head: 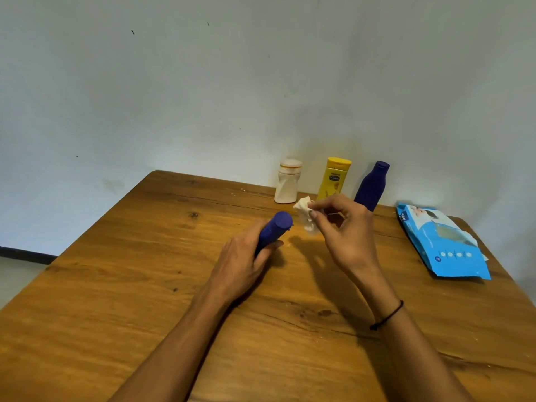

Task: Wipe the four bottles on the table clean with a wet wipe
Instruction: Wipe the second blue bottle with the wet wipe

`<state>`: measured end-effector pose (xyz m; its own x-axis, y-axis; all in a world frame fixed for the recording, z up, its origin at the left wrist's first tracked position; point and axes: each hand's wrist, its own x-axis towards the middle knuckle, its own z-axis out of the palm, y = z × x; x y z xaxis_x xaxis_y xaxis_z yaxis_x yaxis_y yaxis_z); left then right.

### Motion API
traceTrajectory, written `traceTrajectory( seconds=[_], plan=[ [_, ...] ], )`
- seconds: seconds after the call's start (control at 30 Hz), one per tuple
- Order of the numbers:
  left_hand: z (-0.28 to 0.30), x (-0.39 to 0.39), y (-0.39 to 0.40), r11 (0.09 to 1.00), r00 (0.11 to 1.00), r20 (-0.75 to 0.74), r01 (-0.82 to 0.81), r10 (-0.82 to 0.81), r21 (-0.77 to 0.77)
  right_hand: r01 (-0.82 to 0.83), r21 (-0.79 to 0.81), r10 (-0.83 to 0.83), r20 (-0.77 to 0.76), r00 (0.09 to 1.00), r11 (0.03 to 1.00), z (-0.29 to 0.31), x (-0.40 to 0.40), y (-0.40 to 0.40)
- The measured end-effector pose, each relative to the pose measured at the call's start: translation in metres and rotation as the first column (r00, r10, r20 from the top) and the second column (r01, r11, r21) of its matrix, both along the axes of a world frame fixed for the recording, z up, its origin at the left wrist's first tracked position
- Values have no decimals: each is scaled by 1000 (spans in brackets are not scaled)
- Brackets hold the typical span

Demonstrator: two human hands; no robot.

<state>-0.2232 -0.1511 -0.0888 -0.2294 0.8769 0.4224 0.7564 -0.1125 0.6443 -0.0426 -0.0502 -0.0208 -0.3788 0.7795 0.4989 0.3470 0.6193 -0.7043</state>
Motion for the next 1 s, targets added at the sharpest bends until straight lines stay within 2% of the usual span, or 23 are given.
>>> traceTrajectory(
  seconds=[0.13,0.27,0.33,0.47,0.6,0.77,0.87,0.93,1.0],
  plan=[
    [4,0,2,997,986,164,33,-22,-65,-58,-165,46,-74,996,985,-20,-4,3],
    [1,1,4,999,970,240,36,-36,3,-160,-265,106,-206,973,951,-32,-20,-15],
    [1,2,5,999,948,315,45,-51,24,-173,-199,131,-208,969,965,-38,-25,-20],
    [2,7,5,998,902,427,63,-70,30,-153,40,157,-143,977,987,-49,-27,-21],
    [4,8,5,998,847,529,63,-57,7,-195,289,201,10,980,937,-53,-23,-23],
    [0,2,9,999,755,655,-47,34,2,-300,363,282,102,954,882,-56,-22,-26],
    [5,0,11,993,695,714,-122,85,1,-332,386,323,90,942,861,-60,-24,-29],
    [8,-1,11,996,664,746,-87,57,2,-319,391,320,64,945,863,-62,-26,-32],
    [9,0,8,1000,659,752,18,4,-21,-254,368,275,-5,961,894,-62,-29,-33]
  ],
)
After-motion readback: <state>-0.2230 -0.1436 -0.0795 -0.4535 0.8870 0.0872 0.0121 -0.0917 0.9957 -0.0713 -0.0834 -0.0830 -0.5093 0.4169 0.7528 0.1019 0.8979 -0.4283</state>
